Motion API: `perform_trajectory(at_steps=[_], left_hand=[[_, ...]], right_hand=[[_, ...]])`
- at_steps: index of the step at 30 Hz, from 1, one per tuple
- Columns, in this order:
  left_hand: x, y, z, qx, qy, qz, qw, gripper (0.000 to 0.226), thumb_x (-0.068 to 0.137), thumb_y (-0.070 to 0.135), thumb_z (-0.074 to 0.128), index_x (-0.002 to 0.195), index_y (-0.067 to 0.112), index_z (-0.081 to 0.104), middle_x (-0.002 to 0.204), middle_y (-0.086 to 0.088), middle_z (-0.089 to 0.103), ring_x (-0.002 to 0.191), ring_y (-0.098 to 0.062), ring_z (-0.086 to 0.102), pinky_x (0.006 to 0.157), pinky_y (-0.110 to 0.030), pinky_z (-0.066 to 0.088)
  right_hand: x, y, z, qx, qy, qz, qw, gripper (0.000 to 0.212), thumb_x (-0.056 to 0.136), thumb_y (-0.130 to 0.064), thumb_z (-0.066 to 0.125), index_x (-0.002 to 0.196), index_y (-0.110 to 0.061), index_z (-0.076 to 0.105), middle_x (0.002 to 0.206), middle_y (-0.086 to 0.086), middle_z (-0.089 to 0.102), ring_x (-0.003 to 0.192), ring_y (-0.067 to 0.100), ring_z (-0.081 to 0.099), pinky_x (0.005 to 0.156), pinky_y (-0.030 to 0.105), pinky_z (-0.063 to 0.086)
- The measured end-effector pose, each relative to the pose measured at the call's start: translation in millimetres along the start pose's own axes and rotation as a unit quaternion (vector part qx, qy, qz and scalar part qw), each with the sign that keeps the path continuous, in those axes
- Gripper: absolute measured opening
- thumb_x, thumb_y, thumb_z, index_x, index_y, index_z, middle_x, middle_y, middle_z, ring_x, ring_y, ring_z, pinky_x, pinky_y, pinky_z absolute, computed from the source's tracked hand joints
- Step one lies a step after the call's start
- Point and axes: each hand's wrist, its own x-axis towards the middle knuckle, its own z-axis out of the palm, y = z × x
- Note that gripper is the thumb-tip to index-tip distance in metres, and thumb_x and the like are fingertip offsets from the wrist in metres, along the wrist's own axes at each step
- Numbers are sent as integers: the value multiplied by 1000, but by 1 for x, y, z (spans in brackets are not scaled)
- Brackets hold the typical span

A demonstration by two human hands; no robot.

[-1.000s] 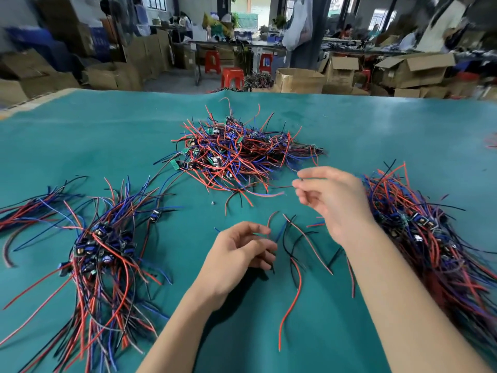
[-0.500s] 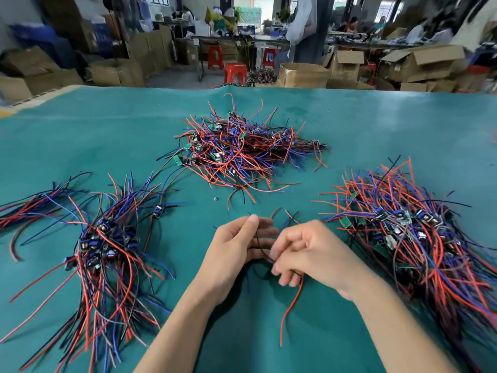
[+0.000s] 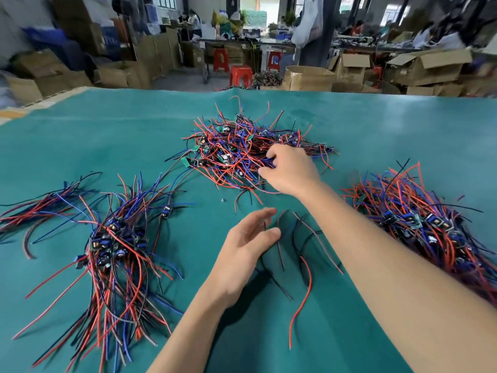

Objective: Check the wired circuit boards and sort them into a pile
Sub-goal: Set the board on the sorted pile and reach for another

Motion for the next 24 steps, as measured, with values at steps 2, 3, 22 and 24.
perform_trajectory(at_steps=[2,3,22,24], left_hand=[[0,0,-2,-4,-3,0,1000,51,73,36,72,122,25,68,131,8,65,132,-1,49,117,-43,35],[0,0,-2,-5,-6,-1,1000,49,73,36,72,121,27,69,131,9,65,133,0,48,117,-43,34],[3,11,2,-176,50,-70,981,28,92,19,63,116,7,60,126,-16,67,117,-27,65,94,-38,56],[4,11,2,-178,41,-80,980,21,95,26,57,107,9,57,122,-23,67,102,-29,70,80,-36,59]], right_hand=[[15,-7,13,-66,-15,-17,998,29,95,-44,62,110,-22,72,118,15,67,112,38,62,88,42,50],[19,-9,18,-79,-10,-28,996,28,99,-43,59,107,-20,73,117,18,66,109,41,63,85,43,50],[-131,35,-41,530,-145,1,835,16,76,-16,69,71,-4,77,53,13,59,48,18,53,48,23,40],[-137,35,-33,496,-210,-16,842,16,76,-16,70,72,-3,78,56,13,63,51,19,57,51,23,41]])
